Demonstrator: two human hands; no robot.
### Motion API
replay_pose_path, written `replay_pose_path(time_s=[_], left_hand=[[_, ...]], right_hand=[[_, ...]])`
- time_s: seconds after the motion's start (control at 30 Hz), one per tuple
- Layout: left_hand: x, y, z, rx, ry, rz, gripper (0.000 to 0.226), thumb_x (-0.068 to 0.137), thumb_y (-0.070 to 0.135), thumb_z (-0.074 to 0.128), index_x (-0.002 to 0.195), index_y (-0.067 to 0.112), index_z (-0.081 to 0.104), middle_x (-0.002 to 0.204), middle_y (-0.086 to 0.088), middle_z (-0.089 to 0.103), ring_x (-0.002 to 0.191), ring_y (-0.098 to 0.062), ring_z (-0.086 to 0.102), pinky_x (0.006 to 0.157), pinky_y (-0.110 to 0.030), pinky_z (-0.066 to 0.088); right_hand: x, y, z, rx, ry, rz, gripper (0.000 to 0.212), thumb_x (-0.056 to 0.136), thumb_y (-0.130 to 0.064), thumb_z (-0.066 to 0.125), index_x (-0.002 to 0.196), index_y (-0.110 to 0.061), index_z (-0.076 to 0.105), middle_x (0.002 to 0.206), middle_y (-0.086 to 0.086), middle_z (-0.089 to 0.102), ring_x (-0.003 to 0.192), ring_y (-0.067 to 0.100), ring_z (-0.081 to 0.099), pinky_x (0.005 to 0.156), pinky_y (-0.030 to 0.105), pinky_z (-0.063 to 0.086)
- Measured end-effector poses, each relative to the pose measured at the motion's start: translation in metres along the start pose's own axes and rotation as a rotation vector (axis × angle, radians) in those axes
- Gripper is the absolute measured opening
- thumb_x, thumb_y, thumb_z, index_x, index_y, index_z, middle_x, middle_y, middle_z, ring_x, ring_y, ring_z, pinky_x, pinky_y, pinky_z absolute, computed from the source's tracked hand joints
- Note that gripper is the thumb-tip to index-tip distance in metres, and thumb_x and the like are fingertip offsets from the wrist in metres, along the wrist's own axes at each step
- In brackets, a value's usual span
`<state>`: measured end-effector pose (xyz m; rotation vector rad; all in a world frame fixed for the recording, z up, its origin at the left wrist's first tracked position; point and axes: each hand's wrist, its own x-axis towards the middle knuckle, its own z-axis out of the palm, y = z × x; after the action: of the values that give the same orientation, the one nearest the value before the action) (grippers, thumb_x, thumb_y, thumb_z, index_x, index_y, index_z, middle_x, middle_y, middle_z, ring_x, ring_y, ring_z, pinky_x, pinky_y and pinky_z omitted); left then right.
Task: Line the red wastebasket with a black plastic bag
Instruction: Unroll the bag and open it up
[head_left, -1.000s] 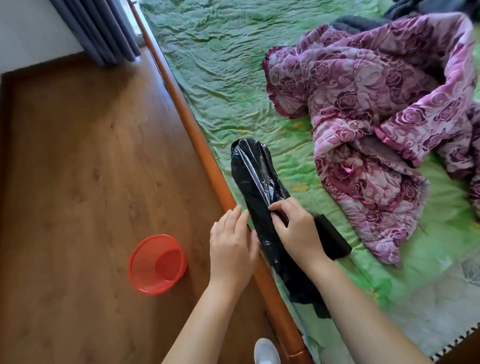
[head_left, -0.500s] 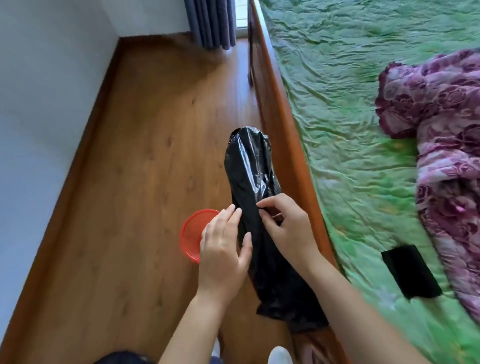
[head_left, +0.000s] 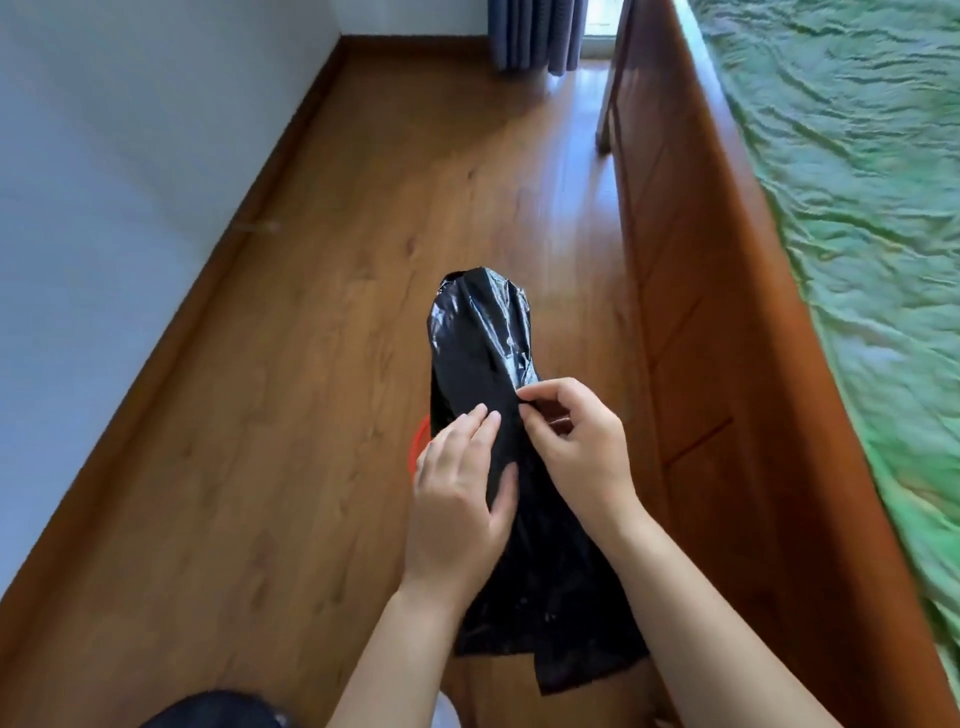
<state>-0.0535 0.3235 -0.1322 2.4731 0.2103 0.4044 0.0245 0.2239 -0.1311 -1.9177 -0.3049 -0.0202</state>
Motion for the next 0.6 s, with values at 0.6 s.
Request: replay_pose_path(time_s=[0.6], left_hand=[[-0.004, -0.129, 0.12, -0.257, 0.11, -0.056, 0.022, 0.084, 0.011, 0.061, 0.106, 0.013, 0.061, 0.118, 0.003, 0.059, 0.111, -0.005, 0.051, 0.096, -0.018, 0.038]], right_hand=[[0.019, 0.133, 0.093, 0.186, -0.071, -0.061, 0.018, 0.08, -0.003, 0.061, 0.082, -0.02, 0.066, 0.079, -0.008, 0.065, 0.066, 0.005, 0.059, 0.064, 0.01, 0.046]])
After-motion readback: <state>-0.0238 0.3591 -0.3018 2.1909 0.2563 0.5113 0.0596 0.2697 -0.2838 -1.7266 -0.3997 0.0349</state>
